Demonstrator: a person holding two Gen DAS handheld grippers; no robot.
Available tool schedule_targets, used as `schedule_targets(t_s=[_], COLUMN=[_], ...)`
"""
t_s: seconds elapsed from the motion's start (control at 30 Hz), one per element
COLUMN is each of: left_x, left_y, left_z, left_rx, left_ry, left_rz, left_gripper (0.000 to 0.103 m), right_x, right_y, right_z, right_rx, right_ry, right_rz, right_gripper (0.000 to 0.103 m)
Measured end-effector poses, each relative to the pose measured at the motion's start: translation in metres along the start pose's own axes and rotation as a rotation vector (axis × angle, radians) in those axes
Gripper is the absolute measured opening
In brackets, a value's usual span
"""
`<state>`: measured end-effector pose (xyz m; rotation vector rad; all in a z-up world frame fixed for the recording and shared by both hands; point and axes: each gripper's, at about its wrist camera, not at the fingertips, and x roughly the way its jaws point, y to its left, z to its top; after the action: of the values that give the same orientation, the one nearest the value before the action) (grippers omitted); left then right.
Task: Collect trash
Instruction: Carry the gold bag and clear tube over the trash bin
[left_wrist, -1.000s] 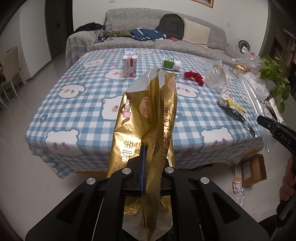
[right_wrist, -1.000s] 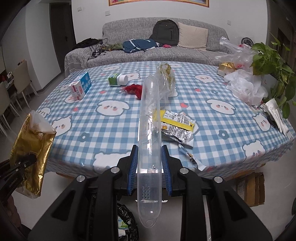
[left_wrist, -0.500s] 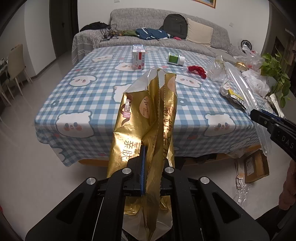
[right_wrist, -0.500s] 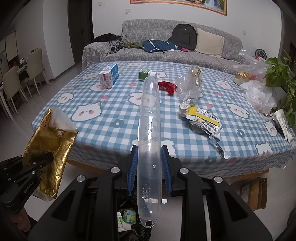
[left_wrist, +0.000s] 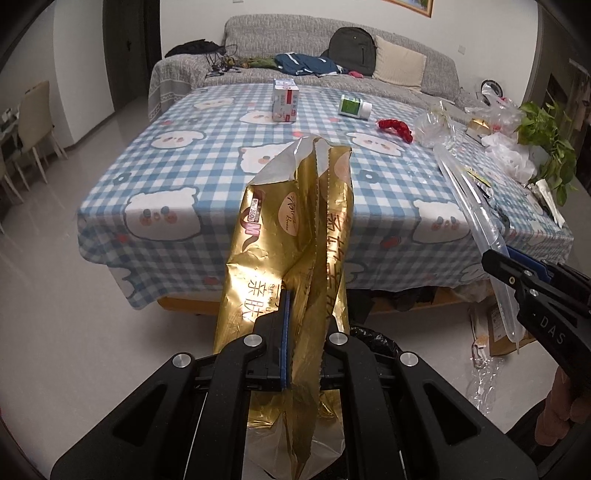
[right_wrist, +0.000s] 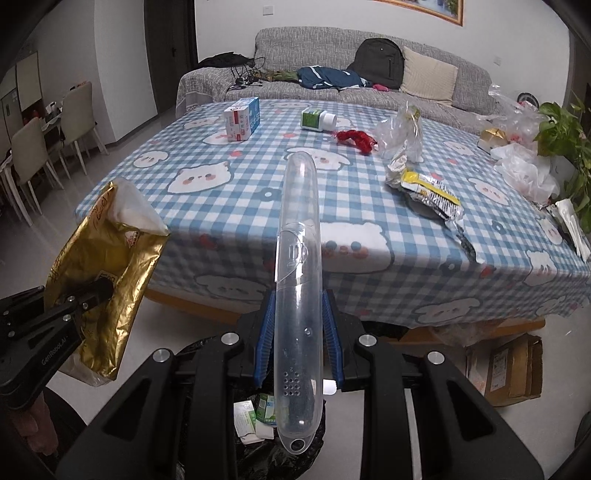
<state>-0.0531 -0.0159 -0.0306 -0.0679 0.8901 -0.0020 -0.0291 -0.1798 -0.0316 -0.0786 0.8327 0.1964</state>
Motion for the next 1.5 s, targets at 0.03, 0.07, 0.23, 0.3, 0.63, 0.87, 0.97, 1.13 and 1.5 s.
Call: schedule_targets(t_s=[0.03,0.07,0.23,0.3,0.63,0.87,0.97,1.13,1.5], left_x=[0.001,0.001,-0.009,-0.015,-0.023,-0.006,0.003,0.020,0.041], left_y=[0.001,0.001,0.000,0.001,0.006,0.013,0.016,0.020,0.031], left_z=[-0.003,-0.007,-0.021,-0.027,-0.065,-0.091,-0.099,-0.111,-0.129], left_rx=[-0.001,0.000,0.005,0.005,-0.004,-0.017,-0.027,-0.045,-0.052], left_ry=[0.005,0.008,0.003,-0.003,0.018,0.058,0.063,0.075,0.062], left_rz=[-0.001,-0.002,0.002,0.000,0.002,-0.009,-0.010,-0.020,-0.021], left_gripper=[0.005,0.005,0.005,0.005,0.005,0.005,0.005,0.005,0.005], right_x=[0.000,-0.001,-0.011,-0.014,-0.023,-0.009,0.003,0.028,0.077], right_y=[0.002,0.004,0.008,0.013,0.024,0.029,0.032,0.038,0.048], right_z=[-0.003,-0.005,-0.022,-0.030,-0.064,-0.092,-0.106,-0.124,-0.149], right_rx=[-0.003,-0.010,0.007,-0.002,-0.004,0.010,0.009,-0.002,-0.003], right_ry=[0.006,0.004,0.004,0.006,0.024,0.070,0.097,0.134,0.217], right_rz=[0.003,0.003,0.019,0.017,0.016,0.016,0.015,0.015,-0.011], right_gripper=[0.025,0.025,0.025,0.025,0.025,0.025,0.025,0.025,0.025])
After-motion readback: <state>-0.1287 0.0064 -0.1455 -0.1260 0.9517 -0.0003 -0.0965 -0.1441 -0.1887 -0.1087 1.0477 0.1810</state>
